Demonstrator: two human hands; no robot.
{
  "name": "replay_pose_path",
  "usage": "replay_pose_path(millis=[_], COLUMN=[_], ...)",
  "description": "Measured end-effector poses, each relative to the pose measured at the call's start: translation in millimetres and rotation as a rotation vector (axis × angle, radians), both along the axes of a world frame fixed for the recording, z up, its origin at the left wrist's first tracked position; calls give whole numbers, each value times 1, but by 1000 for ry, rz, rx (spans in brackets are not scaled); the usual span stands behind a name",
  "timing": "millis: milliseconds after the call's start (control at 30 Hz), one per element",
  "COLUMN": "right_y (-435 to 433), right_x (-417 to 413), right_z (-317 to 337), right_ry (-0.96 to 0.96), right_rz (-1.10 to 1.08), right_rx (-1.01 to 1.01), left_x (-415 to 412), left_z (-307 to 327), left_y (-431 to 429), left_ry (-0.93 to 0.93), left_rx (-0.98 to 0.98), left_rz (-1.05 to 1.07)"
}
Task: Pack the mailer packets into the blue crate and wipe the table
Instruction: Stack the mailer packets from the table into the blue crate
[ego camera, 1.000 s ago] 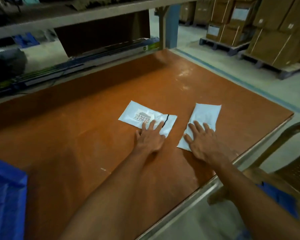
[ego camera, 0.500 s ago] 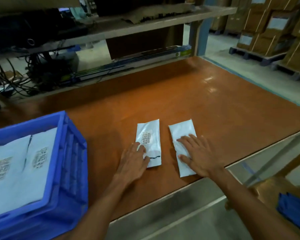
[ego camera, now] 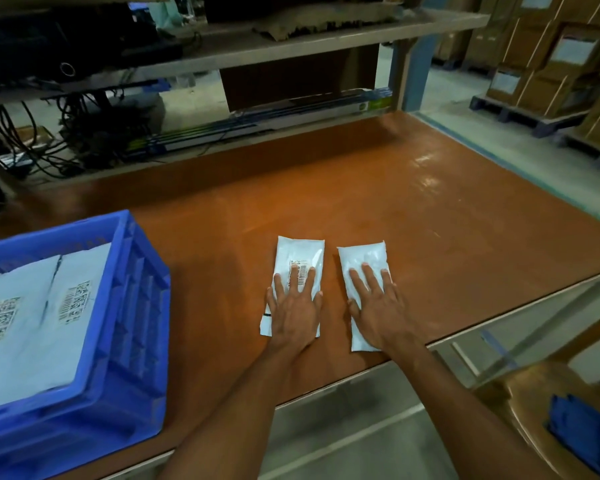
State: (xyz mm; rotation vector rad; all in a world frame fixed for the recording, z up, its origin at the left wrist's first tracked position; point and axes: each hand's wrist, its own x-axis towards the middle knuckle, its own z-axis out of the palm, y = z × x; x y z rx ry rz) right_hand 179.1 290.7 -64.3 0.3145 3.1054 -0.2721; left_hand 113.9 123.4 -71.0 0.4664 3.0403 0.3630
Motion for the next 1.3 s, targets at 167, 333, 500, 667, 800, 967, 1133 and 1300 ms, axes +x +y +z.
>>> replay_pose_path(millis=[167,333,500,667,800,967,1133,1300], right_y=[-11,-34,-121,-250,-357,-464,-509,-516], right_x=[-2,-8,-29,-38,-38,-45,-56,-66], right_z=[11,40,141,214,219,209,187,168], right_ry=[63,249,530,673,689,579,335,-52], right_rz=[113,138,187,365,462,510,450,357], right_rx=[-18,-164,-372,-466,-481,-387,-231,7], left_x=[13,17,10,20,23,16,6,9], left_z=[12,54,176,259,254,222,192,184], left_y=[-4,-36,-109,-261,-411,-557,-614,-626], left_ry=[-8,108,435,589,614,493,203,-107], left_rx=[-90,57,120,93,32,-6,-11,-164], left_rz=[-37,9,54,203,271,385,430,319])
